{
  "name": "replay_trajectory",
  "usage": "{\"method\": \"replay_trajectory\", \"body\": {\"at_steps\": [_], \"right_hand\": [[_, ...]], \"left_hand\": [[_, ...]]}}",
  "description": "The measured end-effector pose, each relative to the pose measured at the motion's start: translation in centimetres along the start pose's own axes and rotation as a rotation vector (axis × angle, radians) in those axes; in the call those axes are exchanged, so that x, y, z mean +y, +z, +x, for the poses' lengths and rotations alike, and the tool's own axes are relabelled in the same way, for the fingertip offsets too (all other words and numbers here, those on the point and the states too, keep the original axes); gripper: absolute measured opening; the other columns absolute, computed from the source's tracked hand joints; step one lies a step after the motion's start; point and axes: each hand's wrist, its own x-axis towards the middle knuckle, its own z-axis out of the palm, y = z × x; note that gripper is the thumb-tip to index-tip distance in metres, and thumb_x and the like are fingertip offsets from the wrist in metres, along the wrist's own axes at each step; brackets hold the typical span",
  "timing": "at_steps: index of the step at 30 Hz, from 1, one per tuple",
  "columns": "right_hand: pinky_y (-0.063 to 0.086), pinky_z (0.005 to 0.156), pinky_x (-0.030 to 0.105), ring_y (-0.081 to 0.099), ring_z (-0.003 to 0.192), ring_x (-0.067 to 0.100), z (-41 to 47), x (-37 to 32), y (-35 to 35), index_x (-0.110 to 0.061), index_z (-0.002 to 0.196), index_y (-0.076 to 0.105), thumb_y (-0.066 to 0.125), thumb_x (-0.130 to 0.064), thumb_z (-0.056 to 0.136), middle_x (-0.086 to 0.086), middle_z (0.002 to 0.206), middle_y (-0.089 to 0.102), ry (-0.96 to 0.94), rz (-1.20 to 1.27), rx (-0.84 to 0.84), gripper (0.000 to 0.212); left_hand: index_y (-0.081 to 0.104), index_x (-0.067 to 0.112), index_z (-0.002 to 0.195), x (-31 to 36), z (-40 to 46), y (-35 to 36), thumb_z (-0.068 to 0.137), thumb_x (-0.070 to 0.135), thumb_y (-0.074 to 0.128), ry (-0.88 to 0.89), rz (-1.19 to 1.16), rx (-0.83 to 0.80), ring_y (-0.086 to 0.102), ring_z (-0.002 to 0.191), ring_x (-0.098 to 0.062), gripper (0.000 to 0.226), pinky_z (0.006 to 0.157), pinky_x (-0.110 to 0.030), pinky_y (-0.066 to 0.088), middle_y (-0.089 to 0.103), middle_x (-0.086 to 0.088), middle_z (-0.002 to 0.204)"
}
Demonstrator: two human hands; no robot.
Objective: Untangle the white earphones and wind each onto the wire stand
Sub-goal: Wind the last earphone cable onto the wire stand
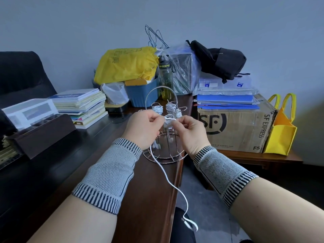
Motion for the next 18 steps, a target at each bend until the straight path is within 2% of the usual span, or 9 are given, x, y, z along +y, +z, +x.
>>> {"method": "replay_trajectory", "body": {"at_steps": [1,3,5,8,10,12,15,18], "right_hand": [[0.046,0.057,0.026,0.05,0.052,-0.002,0.1,-0.1,0.2,-0.02,0.067,0.063,0.066,-0.022,0.089,-0.012,0.06,0.059,0.037,0.016,0.013,0.022],[0.054,0.068,0.041,0.054,0.063,0.01,0.4,-0.2,0.5,-0.015,0.068,0.065,0.065,-0.022,0.087,0.0,0.066,0.062,0.118,0.057,0.034,0.02],[0.055,0.074,0.05,0.055,0.067,0.02,0.7,-0.2,0.8,-0.011,0.07,0.065,0.065,-0.025,0.084,0.008,0.071,0.062,0.18,0.107,0.051,0.02],[0.053,0.067,0.043,0.053,0.066,0.022,0.8,-0.2,0.9,-0.005,0.076,0.065,0.064,-0.023,0.085,0.01,0.071,0.061,0.212,0.114,0.061,0.021],[0.052,0.066,0.042,0.053,0.067,0.022,0.9,-0.1,1.1,0.001,0.08,0.064,0.063,-0.023,0.086,0.01,0.071,0.06,0.233,0.122,0.078,0.025],[0.054,0.07,0.047,0.054,0.067,0.023,1.1,0.0,1.2,0.002,0.08,0.064,0.062,-0.024,0.086,0.01,0.071,0.061,0.258,0.117,0.103,0.027],[0.051,0.068,0.044,0.055,0.066,0.024,1.5,-0.1,1.4,-0.004,0.071,0.064,0.059,-0.026,0.086,0.009,0.068,0.061,0.271,0.075,0.118,0.028],[0.055,0.071,0.049,0.055,0.065,0.025,2.2,-0.4,1.3,-0.008,0.063,0.06,0.056,-0.029,0.089,0.011,0.067,0.059,0.28,0.014,0.118,0.033]], "left_hand": [[0.067,0.026,0.079,-0.1,0.2,0.1,0.093,0.025,0.059,-0.012,-0.038,0.003,0.065,0.066,-0.011,0.016,0.076,-0.039,0.06,0.066,0.009,0.067],[0.07,0.026,0.083,-0.3,0.7,0.3,0.092,0.023,0.06,-0.026,-0.037,0.027,0.067,0.071,-0.014,0.013,0.078,-0.04,0.06,0.068,0.008,0.072],[0.072,0.015,0.074,-0.3,1.1,0.5,0.091,0.026,0.06,0.008,0.118,0.094,0.066,0.067,-0.019,0.024,0.069,-0.035,0.058,0.068,0.002,0.064],[0.064,0.006,0.06,0.1,1.4,0.7,0.093,0.033,0.056,0.041,0.359,0.208,0.05,0.049,-0.019,0.044,0.046,-0.026,0.035,0.055,-0.003,0.049],[0.056,0.007,0.056,0.5,1.7,1.0,0.096,0.036,0.052,0.031,0.494,0.226,0.043,0.047,-0.017,0.05,0.043,-0.026,0.025,0.047,-0.004,0.049],[0.049,0.011,0.057,0.8,2.2,1.3,0.097,0.038,0.048,0.032,0.627,0.213,0.047,0.052,-0.019,0.049,0.043,-0.027,0.024,0.044,-0.002,0.052],[0.051,0.014,0.069,1.0,2.5,1.8,0.099,0.033,0.047,0.055,0.783,0.151,0.051,0.064,-0.023,0.035,0.045,-0.027,0.03,0.05,-0.003,0.063],[0.057,0.016,0.081,1.0,2.2,2.1,0.098,0.021,0.047,0.091,0.889,0.074,0.051,0.07,-0.022,0.02,0.055,-0.03,0.04,0.058,-0.005,0.076]]}}
